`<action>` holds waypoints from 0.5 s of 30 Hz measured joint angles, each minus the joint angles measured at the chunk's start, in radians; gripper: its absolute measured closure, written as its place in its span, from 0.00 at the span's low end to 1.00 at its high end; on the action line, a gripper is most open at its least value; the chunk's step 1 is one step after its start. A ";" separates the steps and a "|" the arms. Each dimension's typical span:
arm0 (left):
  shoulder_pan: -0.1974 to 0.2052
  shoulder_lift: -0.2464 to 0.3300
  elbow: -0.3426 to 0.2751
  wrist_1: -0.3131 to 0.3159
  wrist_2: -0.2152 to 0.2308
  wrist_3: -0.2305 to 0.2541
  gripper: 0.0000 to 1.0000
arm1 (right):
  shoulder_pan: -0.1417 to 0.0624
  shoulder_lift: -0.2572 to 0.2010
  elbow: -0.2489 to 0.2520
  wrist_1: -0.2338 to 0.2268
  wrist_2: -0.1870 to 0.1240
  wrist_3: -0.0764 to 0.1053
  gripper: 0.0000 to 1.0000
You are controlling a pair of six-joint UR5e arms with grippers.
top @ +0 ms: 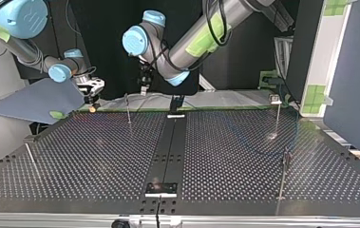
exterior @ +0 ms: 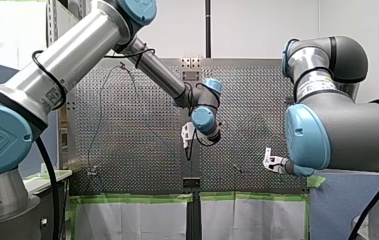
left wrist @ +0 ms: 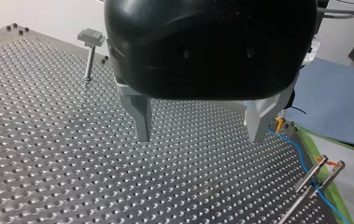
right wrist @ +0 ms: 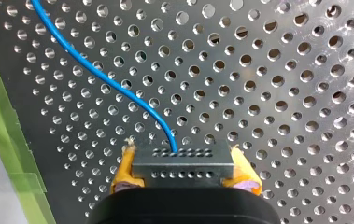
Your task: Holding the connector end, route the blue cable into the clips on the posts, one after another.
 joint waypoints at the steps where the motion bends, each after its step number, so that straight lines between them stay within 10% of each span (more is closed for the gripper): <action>1: 0.003 0.010 -0.010 0.004 0.000 -0.004 0.00 | 0.000 0.000 0.000 0.000 0.000 0.000 1.00; 15: 0.039 0.146 -0.147 0.130 -0.012 -0.081 0.00 | 0.001 0.000 0.000 -0.001 -0.007 0.003 1.00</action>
